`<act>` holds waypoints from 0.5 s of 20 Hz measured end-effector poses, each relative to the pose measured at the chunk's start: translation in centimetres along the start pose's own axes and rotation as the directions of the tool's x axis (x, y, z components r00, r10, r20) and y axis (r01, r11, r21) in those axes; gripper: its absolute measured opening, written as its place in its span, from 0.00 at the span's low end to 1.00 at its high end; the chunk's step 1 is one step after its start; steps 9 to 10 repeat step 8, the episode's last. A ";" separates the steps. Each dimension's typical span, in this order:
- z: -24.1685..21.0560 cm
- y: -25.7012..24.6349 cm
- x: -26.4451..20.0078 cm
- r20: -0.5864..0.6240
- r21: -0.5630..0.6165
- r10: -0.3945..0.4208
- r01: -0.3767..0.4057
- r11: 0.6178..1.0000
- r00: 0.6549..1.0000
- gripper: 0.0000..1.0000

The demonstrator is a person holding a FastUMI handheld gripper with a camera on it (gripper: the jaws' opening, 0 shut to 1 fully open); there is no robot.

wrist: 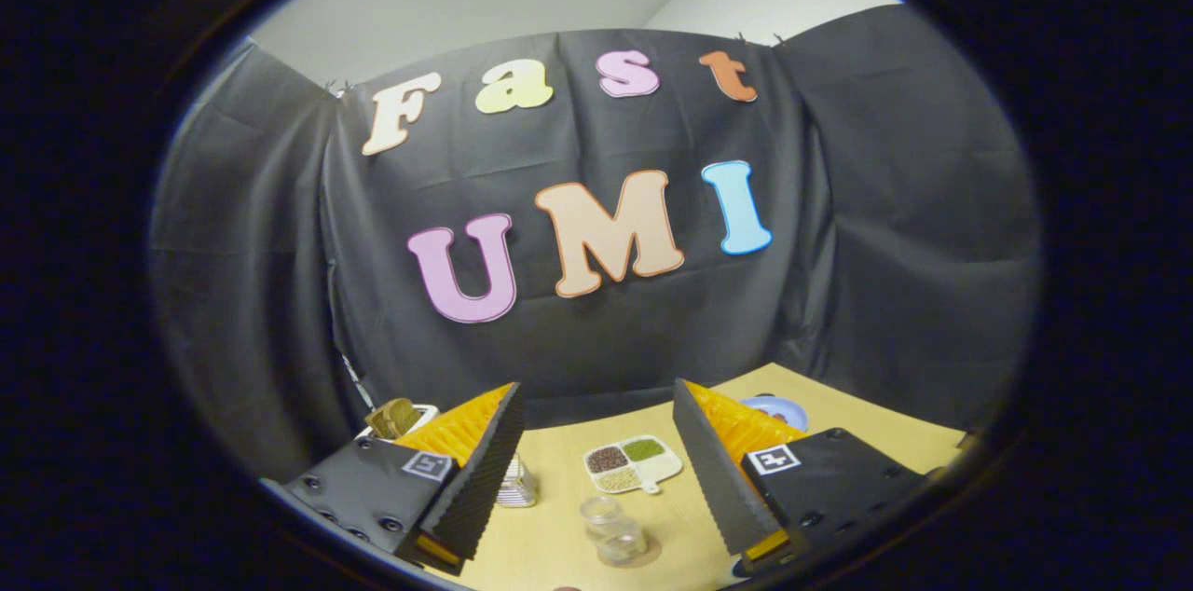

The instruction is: Take the bottle from table, then pour the juice into the cup, finally place the bottle on the coaster

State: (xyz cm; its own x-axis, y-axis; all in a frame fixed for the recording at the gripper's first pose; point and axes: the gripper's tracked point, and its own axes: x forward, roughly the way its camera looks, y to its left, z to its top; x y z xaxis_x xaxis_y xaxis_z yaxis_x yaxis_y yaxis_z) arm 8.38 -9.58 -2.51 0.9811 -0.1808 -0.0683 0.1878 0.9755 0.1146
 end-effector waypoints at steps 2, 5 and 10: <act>0.9 -0.7 -0.7 0.009 -0.001 0.011 -0.011 1.000 1.000 0.98; 1.8 -2.1 -1.3 0.012 -0.008 0.003 -0.003 1.000 1.000 0.98; 2.4 -3.0 -1.7 0.013 0.006 0.003 -0.003 1.000 1.000 0.98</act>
